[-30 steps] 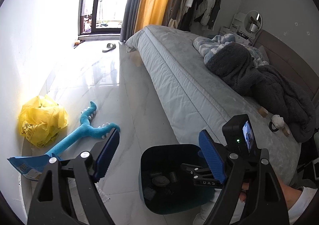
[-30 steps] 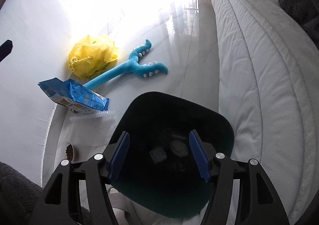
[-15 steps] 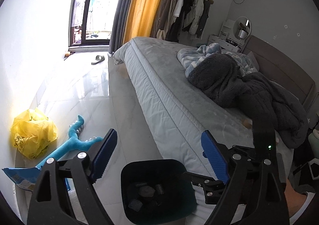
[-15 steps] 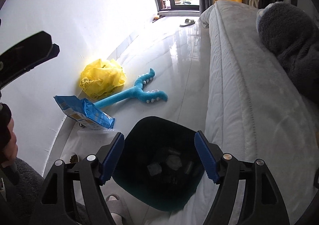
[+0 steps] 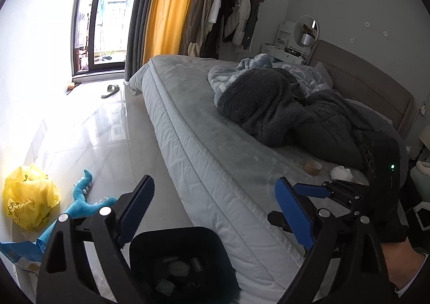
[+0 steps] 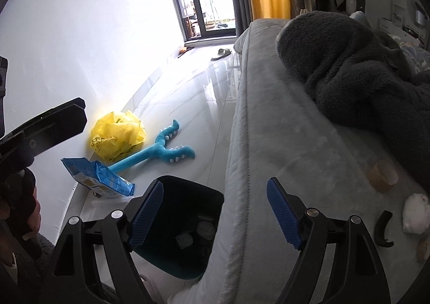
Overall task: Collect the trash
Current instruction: 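Move both open tools back over the bed toward the tape rolls and clip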
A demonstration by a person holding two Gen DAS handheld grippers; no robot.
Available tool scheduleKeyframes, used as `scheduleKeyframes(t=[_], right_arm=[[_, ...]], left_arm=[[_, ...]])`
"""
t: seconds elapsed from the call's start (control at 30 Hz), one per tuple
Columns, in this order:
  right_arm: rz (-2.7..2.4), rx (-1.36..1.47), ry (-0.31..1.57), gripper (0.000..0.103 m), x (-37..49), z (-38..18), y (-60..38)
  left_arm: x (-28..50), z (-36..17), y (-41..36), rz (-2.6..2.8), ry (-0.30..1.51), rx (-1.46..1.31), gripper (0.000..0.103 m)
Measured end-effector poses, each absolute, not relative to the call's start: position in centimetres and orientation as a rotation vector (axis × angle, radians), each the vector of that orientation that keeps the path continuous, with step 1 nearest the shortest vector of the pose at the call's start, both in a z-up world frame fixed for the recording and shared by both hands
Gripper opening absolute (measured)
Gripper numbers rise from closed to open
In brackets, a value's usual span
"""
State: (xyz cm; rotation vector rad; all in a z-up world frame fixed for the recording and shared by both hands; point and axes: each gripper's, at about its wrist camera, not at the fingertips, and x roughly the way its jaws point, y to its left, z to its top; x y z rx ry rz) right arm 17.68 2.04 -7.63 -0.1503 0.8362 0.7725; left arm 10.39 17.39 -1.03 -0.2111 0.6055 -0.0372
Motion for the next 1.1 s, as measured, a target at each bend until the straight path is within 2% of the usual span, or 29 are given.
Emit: scheduleKeyframes(t=[0.2,0.5,1.1], right_arm=[[0.730,-0.175,0.797,0.083,18.2,-6.8,-0.7],[0.680,-0.155,0.759,0.090,18.4,-5.7,-4.4],[0.558,-0.045,0.757,0.094,21.4,-6.5,-13.5]], left_arm=[[11.7,-1.5,15.2,-0.048,0.615,-0.199,0.094],[13.2,-1.9,11.8,-0.055,0.608,-0.149,0.096],[15.6,-2.5,5.8,-0.151,0.603,-0.129,0.097]])
